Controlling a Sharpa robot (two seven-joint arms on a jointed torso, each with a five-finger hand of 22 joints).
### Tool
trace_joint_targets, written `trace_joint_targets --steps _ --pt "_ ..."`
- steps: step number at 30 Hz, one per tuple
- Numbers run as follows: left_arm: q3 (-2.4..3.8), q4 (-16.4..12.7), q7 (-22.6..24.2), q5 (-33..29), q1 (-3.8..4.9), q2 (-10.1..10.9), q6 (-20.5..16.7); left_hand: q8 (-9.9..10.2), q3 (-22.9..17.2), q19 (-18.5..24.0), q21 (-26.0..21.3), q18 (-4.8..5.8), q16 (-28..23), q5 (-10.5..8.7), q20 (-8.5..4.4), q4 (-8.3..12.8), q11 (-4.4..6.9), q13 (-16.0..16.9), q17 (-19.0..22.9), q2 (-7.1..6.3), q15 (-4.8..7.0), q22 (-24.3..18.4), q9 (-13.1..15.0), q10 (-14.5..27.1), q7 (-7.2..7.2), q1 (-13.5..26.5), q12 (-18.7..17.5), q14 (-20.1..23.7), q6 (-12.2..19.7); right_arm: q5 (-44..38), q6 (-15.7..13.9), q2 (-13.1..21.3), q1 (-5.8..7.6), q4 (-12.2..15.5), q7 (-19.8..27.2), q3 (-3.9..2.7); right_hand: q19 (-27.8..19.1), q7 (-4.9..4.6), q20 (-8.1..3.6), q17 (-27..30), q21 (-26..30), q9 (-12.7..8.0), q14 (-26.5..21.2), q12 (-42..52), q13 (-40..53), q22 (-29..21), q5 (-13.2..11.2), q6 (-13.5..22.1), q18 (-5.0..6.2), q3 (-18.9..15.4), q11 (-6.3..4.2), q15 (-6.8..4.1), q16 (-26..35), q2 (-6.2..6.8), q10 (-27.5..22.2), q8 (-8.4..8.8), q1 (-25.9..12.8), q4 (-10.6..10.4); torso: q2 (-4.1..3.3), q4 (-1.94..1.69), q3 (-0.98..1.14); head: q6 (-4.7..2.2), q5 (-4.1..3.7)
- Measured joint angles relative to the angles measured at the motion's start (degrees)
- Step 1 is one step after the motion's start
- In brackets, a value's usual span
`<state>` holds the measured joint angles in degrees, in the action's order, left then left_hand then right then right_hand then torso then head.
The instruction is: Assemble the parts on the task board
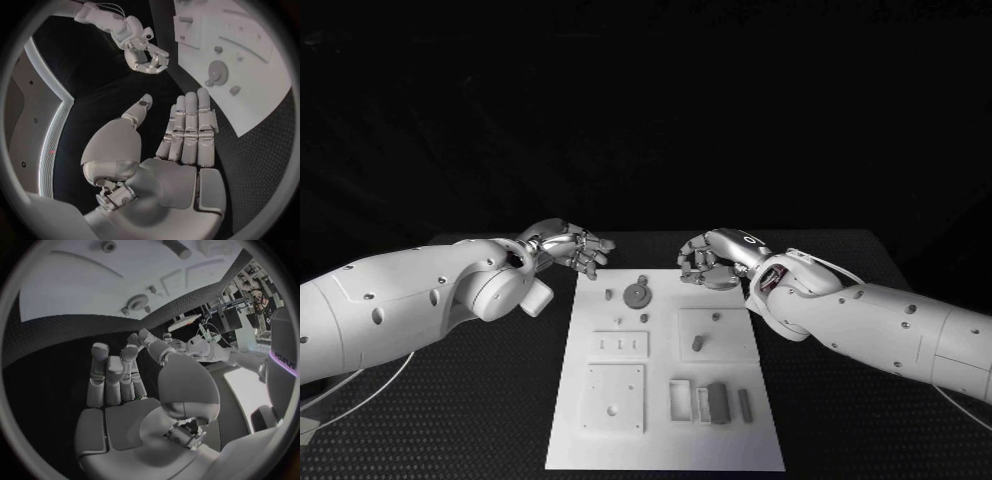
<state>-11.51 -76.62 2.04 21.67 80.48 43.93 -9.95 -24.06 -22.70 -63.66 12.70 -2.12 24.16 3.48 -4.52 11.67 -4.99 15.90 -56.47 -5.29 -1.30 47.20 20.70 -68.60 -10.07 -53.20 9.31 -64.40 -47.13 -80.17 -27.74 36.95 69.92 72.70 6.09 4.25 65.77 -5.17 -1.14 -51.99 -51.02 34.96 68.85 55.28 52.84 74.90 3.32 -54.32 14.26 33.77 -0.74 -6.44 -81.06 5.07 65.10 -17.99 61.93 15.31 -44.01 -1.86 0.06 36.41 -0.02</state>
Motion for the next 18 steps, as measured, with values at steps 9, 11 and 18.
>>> trace_joint_targets --steps 9,11,18 --pt "-1.24 -2.96 -7.21 3.68 -0.04 -1.55 0.39 0.0 3.04 -1.45 1.96 -0.04 4.65 -0.33 -1.44 -0.24 1.21 3.9 -2.38 -0.36 1.44 2.63 0.09 -1.84 0.87 2.79 2.48 -0.77 -2.1 -1.07 -0.88 -2.04 0.15 2.9 -2.57 -0.05 1.24 0.29 -0.81 -3.75 -1.46 0.87 2.18 5.21 4.53 0.05 0.0 -0.29 -0.12 0.15 0.02 0.61 -2.04 0.31 0.76 0.19 -0.31 -0.15 0.01 -0.07 0.0 -0.47 0.65" --pt "-1.46 -3.48 -8.28 4.42 -0.01 -1.71 0.44 0.0 3.04 -1.45 1.99 -0.09 5.36 -0.33 -1.44 -0.24 1.21 4.58 -2.66 -0.36 1.62 3.11 0.09 -1.84 0.87 2.79 2.66 -0.6 -2.1 -1.15 -0.91 -2.53 0.3 3.24 -3.13 -0.05 1.35 0.38 -0.91 -4.0 -1.46 1.26 2.19 6.01 5.29 0.05 0.0 -0.37 -0.13 0.15 0.02 0.6 -2.04 0.55 0.77 0.19 -0.55 -0.15 0.01 -0.08 -0.01 -0.54 0.7" --pt "-2.02 -4.86 -10.81 5.77 -0.02 -2.08 0.37 0.82 3.04 -1.45 1.99 -0.16 6.08 -0.33 -1.44 -0.24 1.1 5.93 -2.82 -0.36 1.61 3.91 -0.04 -1.1 0.87 2.79 3.34 0.03 -2.1 -1.36 -0.92 -3.82 0.4 3.76 -4.86 -0.08 1.52 0.38 -0.9 -4.46 -1.63 1.29 2.5 6.62 6.12 0.04 0.0 -0.37 -0.14 0.31 0.02 0.68 -2.04 0.6 0.97 0.21 -0.6 -0.3 0.0 -0.1 -0.04 -0.68 0.98"
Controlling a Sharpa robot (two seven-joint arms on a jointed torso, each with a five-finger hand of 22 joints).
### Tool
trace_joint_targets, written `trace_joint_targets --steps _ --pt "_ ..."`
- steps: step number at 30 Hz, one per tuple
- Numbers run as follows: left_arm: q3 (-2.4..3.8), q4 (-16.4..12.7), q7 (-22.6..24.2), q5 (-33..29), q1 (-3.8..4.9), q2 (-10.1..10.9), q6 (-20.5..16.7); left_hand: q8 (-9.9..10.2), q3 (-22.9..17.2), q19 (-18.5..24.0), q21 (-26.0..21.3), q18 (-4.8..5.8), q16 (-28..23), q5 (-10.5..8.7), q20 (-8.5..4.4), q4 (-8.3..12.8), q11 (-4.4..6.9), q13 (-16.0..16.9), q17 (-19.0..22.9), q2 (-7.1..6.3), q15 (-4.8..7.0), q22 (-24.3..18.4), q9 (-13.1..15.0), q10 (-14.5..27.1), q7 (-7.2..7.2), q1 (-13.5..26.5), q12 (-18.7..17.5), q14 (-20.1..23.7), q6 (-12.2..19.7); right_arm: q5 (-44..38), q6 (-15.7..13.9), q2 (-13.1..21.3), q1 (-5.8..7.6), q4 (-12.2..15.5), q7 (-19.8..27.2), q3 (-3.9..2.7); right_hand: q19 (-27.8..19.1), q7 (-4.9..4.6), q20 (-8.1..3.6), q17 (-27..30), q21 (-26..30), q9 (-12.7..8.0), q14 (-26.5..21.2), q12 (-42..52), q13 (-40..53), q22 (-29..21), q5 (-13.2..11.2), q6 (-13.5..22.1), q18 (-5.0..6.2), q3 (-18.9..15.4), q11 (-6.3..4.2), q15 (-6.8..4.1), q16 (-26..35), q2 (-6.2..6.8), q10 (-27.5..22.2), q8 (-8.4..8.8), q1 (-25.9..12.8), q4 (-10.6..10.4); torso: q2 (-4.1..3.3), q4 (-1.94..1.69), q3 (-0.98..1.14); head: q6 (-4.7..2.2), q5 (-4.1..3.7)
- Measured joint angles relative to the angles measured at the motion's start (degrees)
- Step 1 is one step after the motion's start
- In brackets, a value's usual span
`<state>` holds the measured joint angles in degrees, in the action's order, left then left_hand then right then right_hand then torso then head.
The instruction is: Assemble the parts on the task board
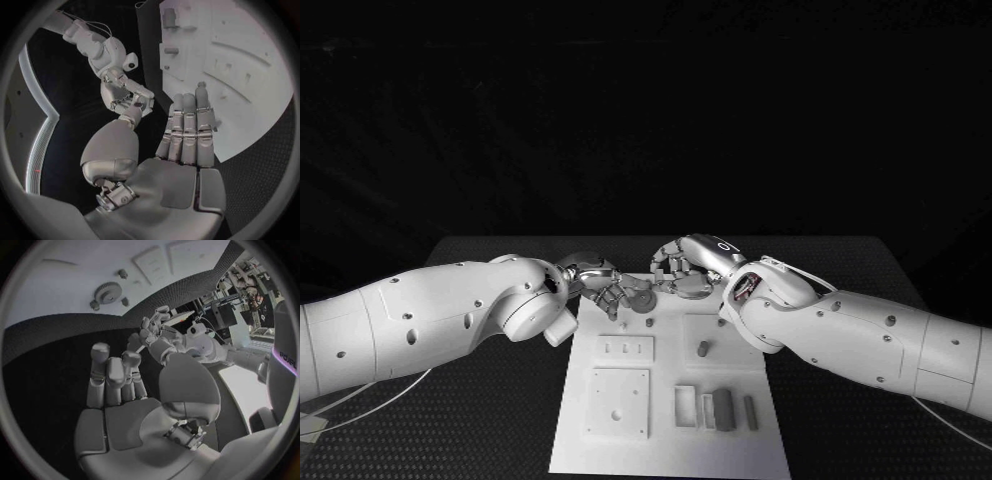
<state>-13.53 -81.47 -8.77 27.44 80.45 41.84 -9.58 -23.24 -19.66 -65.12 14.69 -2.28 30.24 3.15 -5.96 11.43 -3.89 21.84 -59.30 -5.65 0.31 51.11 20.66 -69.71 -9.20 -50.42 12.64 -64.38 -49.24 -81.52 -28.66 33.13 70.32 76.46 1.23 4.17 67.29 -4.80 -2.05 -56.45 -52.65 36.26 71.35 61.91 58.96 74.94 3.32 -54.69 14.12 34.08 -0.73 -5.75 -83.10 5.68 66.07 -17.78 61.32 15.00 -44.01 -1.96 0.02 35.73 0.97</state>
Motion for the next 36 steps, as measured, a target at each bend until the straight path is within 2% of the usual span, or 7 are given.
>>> trace_joint_targets --steps 9,14,19,22,29,34,36 --pt "-0.1 -0.48 -0.68 -1.5 0.0 -0.19 -0.66 0.8 0.0 0.84 0.0 0.02 0.61 0.0 0.22 0.0 -0.63 1.38 0.26 -0.38 -0.12 0.59 -0.49 1.91 0.0 0.38 0.38 1.34 0.03 -0.32 0.47 -1.28 -0.01 0.44 -1.35 0.01 0.2 0.03 -0.01 -0.29 -0.04 0.28 0.11 0.22 0.31 -0.01 0.0 -0.02 -0.01 0.0 0.0 -0.11 -0.22 0.0 0.18 0.27 0.0 0.0 -0.06 0.0 0.0 -0.1 0.14" --pt "-0.1 -0.75 -0.44 -2.99 0.0 -0.05 -0.89 1.11 0.0 0.85 -0.23 0.08 0.78 0.0 0.22 0.0 -0.71 1.63 0.4 -0.61 -0.31 0.69 -0.55 2.35 -0.13 0.61 0.38 1.54 0.29 -0.9 0.95 -1.65 -0.01 0.43 -2.07 0.01 0.41 0.75 -0.19 0.67 -0.04 0.3 0.26 0.18 0.32 -0.01 0.0 -0.75 -0.01 0.17 -0.13 -0.3 -0.11 0.0 0.08 -0.09 0.0 -0.16 -0.13 0.05 0.01 -0.1 0.13" --pt "-0.1 -0.83 0.25 -4.21 0.0 -0.02 -0.88 1.17 0.0 1.05 -0.23 0.12 0.78 0.0 0.42 0.0 -0.91 1.9 0.54 -0.97 -0.52 0.81 -0.64 2.97 -0.27 0.24 0.38 1.74 0.51 -1.3 1.24 -1.77 -0.01 0.43 -2.58 0.01 0.68 1.08 -0.31 3.17 -0.04 0.38 -0.26 -5.41 -3.68 -0.01 0.0 -1.08 -0.01 0.43 -0.61 -1.41 1.84 0.12 0.36 -0.11 -0.12 -0.21 -0.16 0.05 0.01 -0.04 0.1" --pt "-0.1 -0.84 0.56 -4.6 0.0 -0.02 -1.17 1.5 0.0 1.05 -0.23 0.28 1.03 0.0 0.42 0.0 -1.11 2.1 0.64 -1.44 -0.32 0.93 -0.7 3.6 -0.35 0.37 0.38 1.94 0.67 -1.43 1.34 -1.82 -0.01 0.46 -2.76 0.01 0.55 1.12 -0.46 3.29 -0.04 0.82 -0.23 -6.44 -4.47 -0.01 0.0 -1.12 -0.01 0.49 -0.83 -1.44 1.95 0.31 0.58 -0.01 -0.31 -0.15 -0.16 0.04 0.04 0.06 0.07" --pt "-0.1 -0.76 1.21 -5.62 0.0 -0.12 -2.08 1.5 -0.41 1.05 -0.45 0.69 1.45 0.0 0.43 0.4 -1.44 2.4 0.84 -1.42 -0.41 1.2 -0.76 4.71 -0.51 0.35 0.38 2.03 0.94 -1.69 1.63 -2.05 -0.02 1.03 -3.15 0.01 0.5 1.17 -0.51 3.29 0.17 0.85 -0.13 -6.66 -4.68 -0.02 0.0 -1.18 -0.02 0.49 -0.61 -1.54 1.96 0.31 0.81 0.33 -0.31 -0.15 -0.15 0.07 0.11 0.03 0.04" --pt "-0.09 -0.83 1.36 -6.01 0.0 -0.1 -2.33 1.5 -0.8 1.05 -0.45 0.62 1.48 0.0 0.44 0.8 -1.53 2.78 1.02 -0.44 -0.42 1.44 -0.76 4.8 -0.81 -0.64 0.38 2.03 0.64 -1.83 1.92 -2.06 -0.02 1.05 -3.43 0.01 0.5 1.17 -0.5 3.29 0.17 0.85 -0.13 -6.67 -4.68 -0.02 0.0 -1.17 -0.02 0.49 -0.61 -1.53 1.96 0.31 0.81 0.46 -0.31 -0.15 -0.15 0.07 0.12 -0.01 -0.12" --pt "-0.09 -0.83 1.41 -6.08 0.0 -0.08 -2.33 1.5 -0.81 1.05 -0.44 0.62 1.71 0.0 0.44 0.8 -1.53 2.87 1.1 -0.45 -0.42 1.53 -0.72 4.8 -0.71 -0.63 0.38 2.04 0.5 -1.88 2.0 -2.06 -0.02 0.98 -3.53 0.01 0.5 1.17 -0.5 3.29 0.17 0.85 -0.13 -6.66 -4.68 -0.02 0.0 -1.17 -0.02 0.49 -0.61 -1.53 1.96 0.31 0.82 0.48 -0.31 -0.15 -0.14 0.05 0.12 -0.01 -0.13"
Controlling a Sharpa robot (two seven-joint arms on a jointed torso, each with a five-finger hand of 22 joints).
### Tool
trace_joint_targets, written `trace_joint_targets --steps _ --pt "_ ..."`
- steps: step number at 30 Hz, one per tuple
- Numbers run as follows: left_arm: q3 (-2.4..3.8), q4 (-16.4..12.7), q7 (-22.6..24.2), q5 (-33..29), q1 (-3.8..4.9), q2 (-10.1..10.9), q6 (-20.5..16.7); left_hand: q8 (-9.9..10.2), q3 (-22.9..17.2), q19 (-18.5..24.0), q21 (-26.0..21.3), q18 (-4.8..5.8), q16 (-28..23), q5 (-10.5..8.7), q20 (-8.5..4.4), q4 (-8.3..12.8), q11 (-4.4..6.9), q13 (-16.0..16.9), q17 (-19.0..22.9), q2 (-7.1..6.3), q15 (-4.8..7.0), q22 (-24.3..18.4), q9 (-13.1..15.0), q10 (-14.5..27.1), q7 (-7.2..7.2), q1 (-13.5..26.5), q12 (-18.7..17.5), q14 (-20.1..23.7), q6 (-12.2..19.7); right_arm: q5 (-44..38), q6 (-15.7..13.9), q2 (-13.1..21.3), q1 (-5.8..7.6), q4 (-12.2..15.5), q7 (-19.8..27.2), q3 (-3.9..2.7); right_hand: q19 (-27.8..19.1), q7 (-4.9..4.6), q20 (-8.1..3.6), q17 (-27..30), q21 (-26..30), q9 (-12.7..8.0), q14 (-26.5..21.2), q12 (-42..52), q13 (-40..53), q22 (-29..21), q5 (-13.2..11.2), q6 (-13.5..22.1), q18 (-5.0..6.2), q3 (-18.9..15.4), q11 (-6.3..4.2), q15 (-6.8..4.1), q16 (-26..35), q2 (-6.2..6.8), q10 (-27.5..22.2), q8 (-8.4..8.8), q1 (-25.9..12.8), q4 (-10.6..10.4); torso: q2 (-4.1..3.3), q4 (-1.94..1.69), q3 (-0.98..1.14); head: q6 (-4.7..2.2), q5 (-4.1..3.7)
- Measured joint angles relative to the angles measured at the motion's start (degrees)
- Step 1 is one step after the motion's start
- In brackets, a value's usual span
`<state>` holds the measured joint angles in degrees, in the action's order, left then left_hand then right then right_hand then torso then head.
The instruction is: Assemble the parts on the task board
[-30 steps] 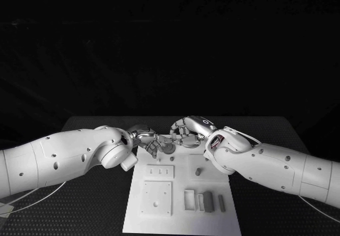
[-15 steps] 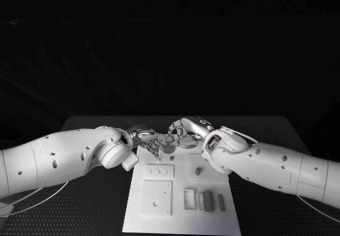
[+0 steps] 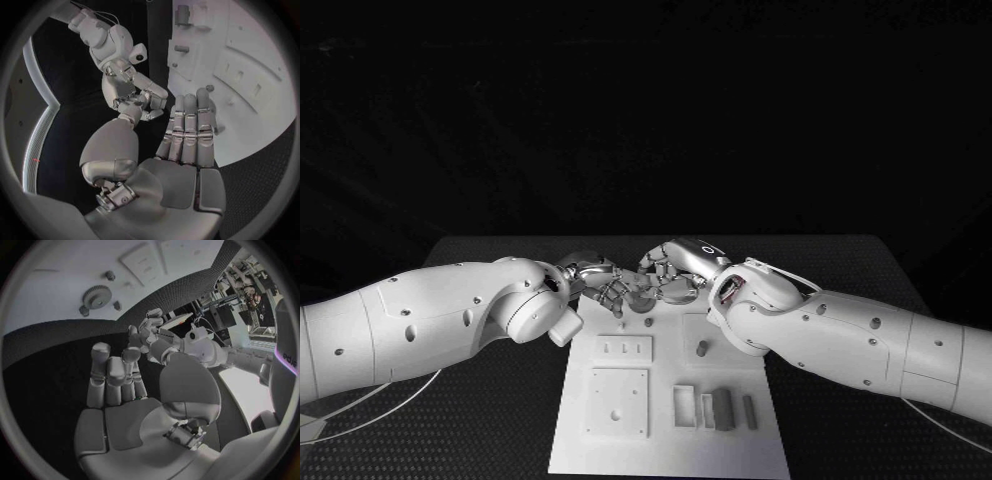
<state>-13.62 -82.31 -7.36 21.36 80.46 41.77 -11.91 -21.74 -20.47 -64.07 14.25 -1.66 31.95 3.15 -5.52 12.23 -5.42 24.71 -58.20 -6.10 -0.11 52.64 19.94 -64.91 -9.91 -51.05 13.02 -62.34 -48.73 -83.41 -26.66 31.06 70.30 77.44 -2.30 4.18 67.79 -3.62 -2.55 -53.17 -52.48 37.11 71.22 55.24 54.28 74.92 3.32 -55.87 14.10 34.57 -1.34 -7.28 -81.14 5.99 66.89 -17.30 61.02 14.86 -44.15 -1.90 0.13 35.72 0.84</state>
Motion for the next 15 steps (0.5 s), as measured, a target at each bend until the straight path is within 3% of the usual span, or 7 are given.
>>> trace_joint_targets --steps 15 --pt "0.0 0.08 0.23 -0.28 0.0 -0.27 0.25 0.0 -0.01 0.08 -0.22 -0.01 0.58 0.0 0.1 0.61 0.0 0.77 0.34 1.45 -0.01 0.5 0.19 -0.01 0.62 -0.35 0.34 0.42 -1.03 -0.21 0.84 -0.89 -0.01 -0.2 -0.46 0.0 0.0 0.0 0.03 -0.01 0.0 0.0 0.0 0.0 -0.12 -0.01 0.0 0.0 -0.01 0.0 -0.18 0.03 0.0 0.0 0.2 0.32 0.0 0.0 -0.01 -0.01 0.0 -0.03 -0.07"
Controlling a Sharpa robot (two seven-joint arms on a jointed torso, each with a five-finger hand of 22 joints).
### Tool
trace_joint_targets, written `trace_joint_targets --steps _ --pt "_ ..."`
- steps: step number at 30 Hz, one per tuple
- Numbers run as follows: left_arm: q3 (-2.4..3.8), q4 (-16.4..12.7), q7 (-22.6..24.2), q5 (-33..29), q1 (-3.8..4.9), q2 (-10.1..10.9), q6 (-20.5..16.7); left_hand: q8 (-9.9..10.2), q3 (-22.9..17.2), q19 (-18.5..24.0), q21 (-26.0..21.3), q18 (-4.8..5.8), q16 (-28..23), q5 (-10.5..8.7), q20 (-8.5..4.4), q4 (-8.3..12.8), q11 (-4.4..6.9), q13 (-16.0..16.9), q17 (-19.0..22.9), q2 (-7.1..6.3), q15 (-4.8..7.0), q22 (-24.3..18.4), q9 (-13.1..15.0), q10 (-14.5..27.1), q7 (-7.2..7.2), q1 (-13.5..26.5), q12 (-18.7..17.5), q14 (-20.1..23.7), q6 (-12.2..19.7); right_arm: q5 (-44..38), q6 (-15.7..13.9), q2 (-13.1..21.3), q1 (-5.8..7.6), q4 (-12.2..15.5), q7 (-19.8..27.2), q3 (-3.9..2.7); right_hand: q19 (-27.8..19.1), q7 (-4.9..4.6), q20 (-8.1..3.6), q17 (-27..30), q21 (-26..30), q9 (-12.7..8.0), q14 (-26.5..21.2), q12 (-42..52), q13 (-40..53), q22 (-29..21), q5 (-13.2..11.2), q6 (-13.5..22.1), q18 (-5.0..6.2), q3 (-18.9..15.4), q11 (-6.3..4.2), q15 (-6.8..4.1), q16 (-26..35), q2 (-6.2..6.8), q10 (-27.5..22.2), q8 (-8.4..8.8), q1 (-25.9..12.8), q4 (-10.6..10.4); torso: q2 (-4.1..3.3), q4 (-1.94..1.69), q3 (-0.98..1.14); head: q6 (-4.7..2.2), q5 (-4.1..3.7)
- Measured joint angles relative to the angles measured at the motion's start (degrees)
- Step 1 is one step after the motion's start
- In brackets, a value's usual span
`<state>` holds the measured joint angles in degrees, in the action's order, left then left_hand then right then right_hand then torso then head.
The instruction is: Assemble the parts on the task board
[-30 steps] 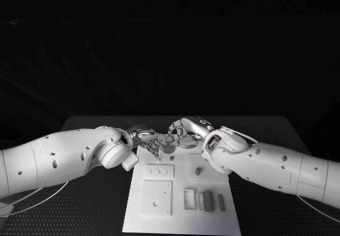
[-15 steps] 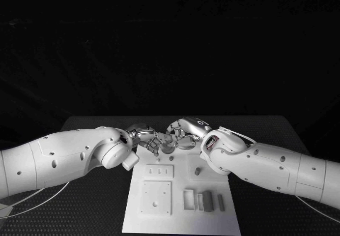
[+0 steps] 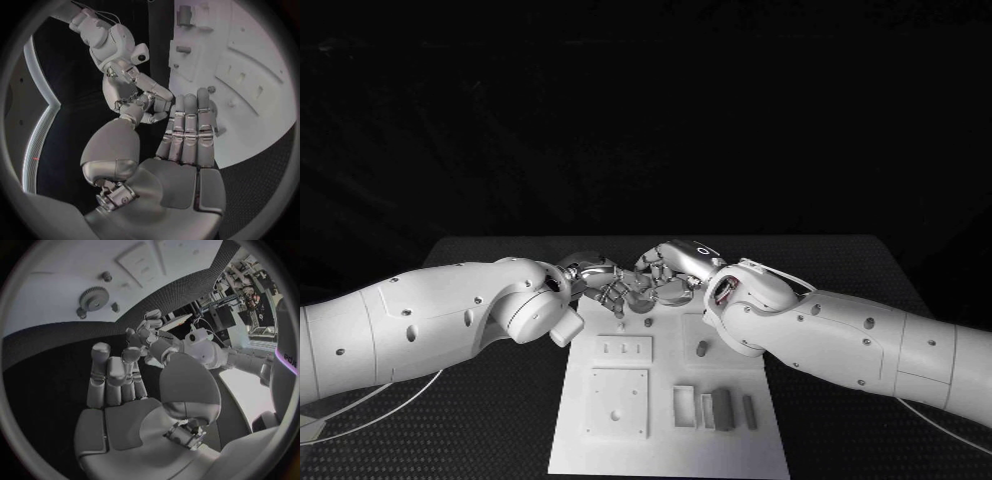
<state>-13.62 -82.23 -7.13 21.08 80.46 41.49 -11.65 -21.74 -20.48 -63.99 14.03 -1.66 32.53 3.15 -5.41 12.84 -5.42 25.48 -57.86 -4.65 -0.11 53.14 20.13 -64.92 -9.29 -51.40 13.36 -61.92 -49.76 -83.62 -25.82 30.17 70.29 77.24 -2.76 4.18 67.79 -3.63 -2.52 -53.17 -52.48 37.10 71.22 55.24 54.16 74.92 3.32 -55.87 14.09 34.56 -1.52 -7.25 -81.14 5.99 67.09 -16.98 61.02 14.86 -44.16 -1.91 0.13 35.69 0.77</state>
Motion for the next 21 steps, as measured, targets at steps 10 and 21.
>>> trace_joint_targets --steps 10,21 --pt "0.01 0.0 -0.01 -0.07 0.0 -0.04 0.24 0.0 0.02 0.0 0.0 0.0 0.04 0.0 0.01 0.02 0.2 0.26 0.13 0.29 0.0 0.18 0.06 -0.2 0.01 0.29 0.33 0.0 -0.42 -0.09 0.49 -0.18 -0.01 -0.2 -0.23 0.0 0.08 0.0 0.1 0.0 0.0 0.25 -0.01 -0.22 -0.05 0.0 0.0 0.0 -0.01 0.0 0.08 0.03 0.22 0.0 0.09 0.08 0.0 0.0 0.0 -0.01 -0.09 0.19 0.02" --pt "-0.03 0.03 -0.2 -0.5 -0.03 -0.09 0.3 0.01 0.02 0.0 0.0 0.0 0.28 0.0 0.01 0.02 0.41 0.48 0.28 0.85 0.0 0.36 0.09 -0.42 0.31 0.21 0.38 0.0 -0.72 -0.24 0.53 -0.52 -0.04 -0.19 -0.33 -0.04 0.0 0.0 0.19 0.0 0.0 0.32 -0.08 -0.22 -0.05 -0.01 0.0 0.0 0.0 -0.01 0.09 0.1 0.22 0.0 0.09 -0.16 0.0 0.0 0.0 0.0 -0.08 0.25 -0.01"
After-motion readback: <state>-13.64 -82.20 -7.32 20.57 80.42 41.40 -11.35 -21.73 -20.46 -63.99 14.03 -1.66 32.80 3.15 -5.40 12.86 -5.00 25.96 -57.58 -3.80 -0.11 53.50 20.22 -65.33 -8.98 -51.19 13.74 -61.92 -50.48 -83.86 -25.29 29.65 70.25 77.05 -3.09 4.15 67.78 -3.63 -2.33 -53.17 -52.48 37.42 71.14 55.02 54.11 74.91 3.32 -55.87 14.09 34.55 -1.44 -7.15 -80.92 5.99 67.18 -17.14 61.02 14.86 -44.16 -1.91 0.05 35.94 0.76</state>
